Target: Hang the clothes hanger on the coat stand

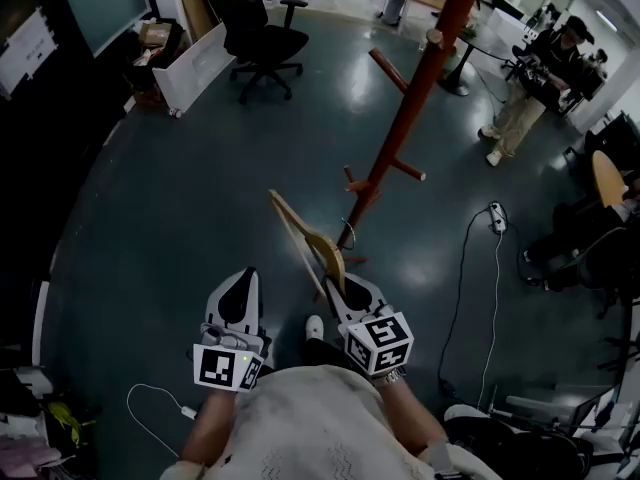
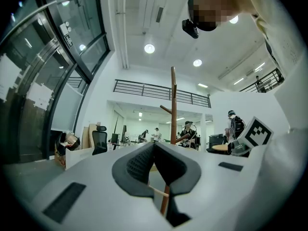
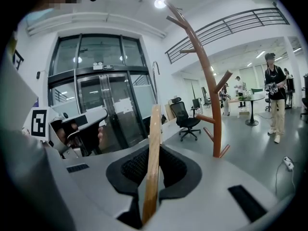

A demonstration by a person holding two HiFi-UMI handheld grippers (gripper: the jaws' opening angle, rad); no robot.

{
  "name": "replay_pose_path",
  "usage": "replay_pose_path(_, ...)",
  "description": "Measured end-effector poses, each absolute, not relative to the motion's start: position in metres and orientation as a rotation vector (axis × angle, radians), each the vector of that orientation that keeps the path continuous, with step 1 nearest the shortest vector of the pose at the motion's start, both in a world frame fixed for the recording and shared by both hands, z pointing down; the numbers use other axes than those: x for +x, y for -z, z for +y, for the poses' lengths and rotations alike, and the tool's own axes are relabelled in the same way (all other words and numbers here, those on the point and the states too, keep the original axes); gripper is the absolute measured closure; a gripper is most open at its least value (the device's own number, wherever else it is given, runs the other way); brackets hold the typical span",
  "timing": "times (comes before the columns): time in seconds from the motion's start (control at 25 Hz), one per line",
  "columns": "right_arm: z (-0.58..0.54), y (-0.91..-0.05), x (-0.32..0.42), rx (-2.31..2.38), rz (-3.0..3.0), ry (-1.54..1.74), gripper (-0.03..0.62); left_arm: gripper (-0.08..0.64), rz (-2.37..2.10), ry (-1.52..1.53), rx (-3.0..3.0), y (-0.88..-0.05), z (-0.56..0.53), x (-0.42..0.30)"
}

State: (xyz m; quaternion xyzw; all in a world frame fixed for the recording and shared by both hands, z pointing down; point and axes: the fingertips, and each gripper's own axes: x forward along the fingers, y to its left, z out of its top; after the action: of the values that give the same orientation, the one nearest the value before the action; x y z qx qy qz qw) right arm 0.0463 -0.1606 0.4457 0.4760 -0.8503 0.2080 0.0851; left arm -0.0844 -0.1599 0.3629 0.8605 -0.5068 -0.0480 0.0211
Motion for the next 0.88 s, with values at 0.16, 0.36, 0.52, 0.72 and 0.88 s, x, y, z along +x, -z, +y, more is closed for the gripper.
replay_pose_path(0.16, -0.188, -0.457, 0.073, 1.399, -2.530, -0.634, 0.523, 0.548, -1.555, 0.141, 2.690, -0.366, -0.184, -0.053)
replay_pose_path(0.36, -0.217, -0.474, 0.101, 1.374, -2.499, -0.667, 0.523, 0.548, -1.541, 0.080, 2.723, -0.363, -0.204, -0.027)
replay_pose_path(0.52, -0.240, -0.495, 0.117, 1.356, -2.464, -0.688, 0.523, 0.548, -1.549, 0.076, 2.706, -0.365, -0.215, -0.019)
replay_pose_path(0.72, -0.261, -0.525, 0.130, 1.315, -2.421, -0.695, 0.523, 0.548, -1.556, 0.007, 2.688, -0.378, -0.229, -0.013)
replay_pose_path(0.88, -0.276, -0.549, 0.138, 1.294, -2.395, -0.701, 0.523, 0.548, -1.554, -0.025, 2.683, -0.384, -0.235, -0.004)
